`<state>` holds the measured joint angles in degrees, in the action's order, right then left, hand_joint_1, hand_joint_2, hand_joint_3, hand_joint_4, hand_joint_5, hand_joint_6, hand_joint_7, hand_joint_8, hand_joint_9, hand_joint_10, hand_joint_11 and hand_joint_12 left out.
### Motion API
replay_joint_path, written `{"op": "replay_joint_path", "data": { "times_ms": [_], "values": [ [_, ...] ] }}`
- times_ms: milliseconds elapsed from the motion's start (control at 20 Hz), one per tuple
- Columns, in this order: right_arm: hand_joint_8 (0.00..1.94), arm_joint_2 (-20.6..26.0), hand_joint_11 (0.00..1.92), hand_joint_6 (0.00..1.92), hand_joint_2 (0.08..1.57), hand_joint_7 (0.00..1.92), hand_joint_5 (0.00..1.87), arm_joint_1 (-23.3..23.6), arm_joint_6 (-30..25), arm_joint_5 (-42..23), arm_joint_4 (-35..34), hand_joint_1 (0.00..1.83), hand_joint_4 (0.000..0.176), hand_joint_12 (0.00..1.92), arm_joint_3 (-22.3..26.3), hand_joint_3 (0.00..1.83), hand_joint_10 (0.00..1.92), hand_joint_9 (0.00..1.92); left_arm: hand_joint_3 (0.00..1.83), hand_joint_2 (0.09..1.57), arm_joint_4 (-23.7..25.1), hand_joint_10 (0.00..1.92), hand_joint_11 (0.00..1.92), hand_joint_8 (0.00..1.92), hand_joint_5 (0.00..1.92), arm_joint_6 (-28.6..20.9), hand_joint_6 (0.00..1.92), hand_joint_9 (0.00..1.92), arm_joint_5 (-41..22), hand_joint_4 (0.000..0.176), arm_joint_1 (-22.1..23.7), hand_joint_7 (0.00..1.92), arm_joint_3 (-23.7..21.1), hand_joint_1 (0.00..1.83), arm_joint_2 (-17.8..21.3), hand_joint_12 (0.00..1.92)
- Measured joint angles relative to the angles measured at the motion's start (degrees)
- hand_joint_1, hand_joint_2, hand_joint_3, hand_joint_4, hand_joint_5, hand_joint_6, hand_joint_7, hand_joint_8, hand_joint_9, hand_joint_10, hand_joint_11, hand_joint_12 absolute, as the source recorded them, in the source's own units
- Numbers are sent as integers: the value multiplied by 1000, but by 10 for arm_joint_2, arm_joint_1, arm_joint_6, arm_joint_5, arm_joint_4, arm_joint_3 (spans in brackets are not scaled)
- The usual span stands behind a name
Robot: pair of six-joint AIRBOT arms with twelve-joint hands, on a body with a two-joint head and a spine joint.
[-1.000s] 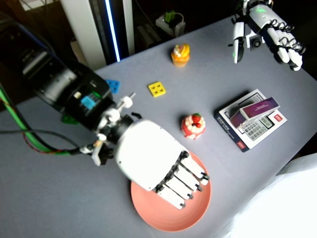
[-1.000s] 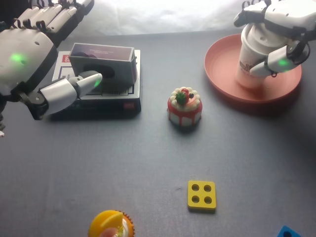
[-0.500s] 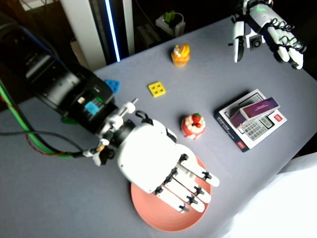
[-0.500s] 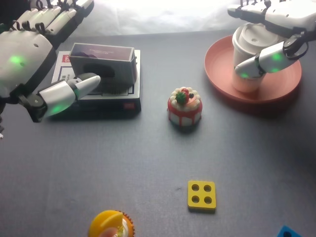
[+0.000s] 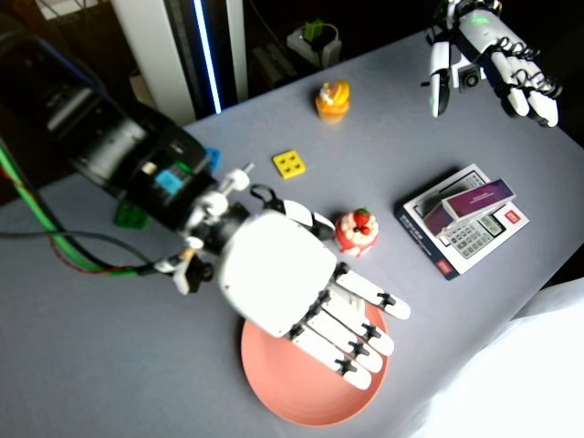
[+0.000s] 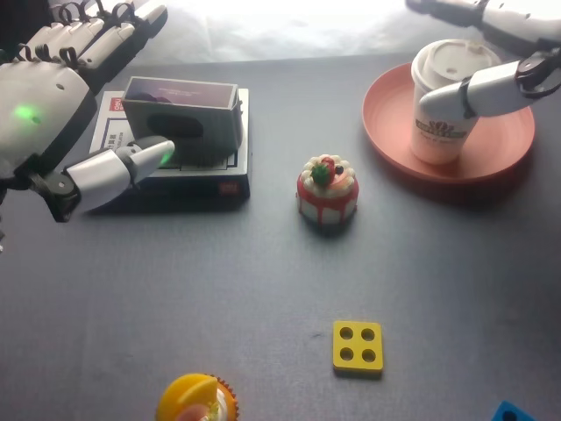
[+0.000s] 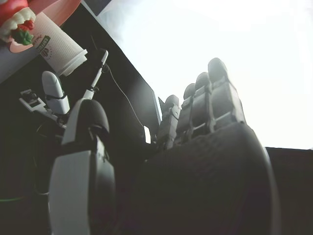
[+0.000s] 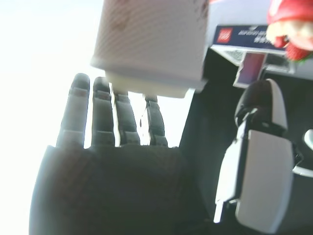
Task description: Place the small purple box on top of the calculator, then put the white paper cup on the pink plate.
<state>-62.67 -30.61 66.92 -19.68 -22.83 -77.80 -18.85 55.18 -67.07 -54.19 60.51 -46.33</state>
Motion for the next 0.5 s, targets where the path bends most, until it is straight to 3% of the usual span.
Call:
{"op": "replay_joint_path", "data": {
  "times_ms": [250,300,350,400,500],
  "values": [
    [0,46,0,0,893,0,0,0,0,-60,26,572,176,0,61,0,0,0,6,1202,-9,5,0,0,33,-1,0,27,-8,94,-12,0,-4,653,0,610],
    [0,57,0,0,932,0,0,-3,0,-78,33,544,166,0,75,0,0,0,2,1196,-11,6,0,0,33,-2,0,29,-12,94,-16,0,-4,637,0,645],
    [0,83,0,0,962,0,0,-22,0,-130,41,553,139,0,105,13,0,0,5,1209,-14,4,0,0,35,-4,1,27,-18,96,-18,0,-4,634,0,585],
    [0,86,0,0,962,0,0,-26,1,-140,40,553,139,0,109,13,0,0,5,1209,-16,4,0,0,35,-4,1,27,-19,96,-18,0,-3,634,0,585],
    [0,119,0,0,936,0,0,-49,0,-173,49,585,156,0,149,0,0,0,9,1222,-14,2,0,0,31,-5,0,23,-22,88,-18,0,-6,622,0,588]
  ]
}}
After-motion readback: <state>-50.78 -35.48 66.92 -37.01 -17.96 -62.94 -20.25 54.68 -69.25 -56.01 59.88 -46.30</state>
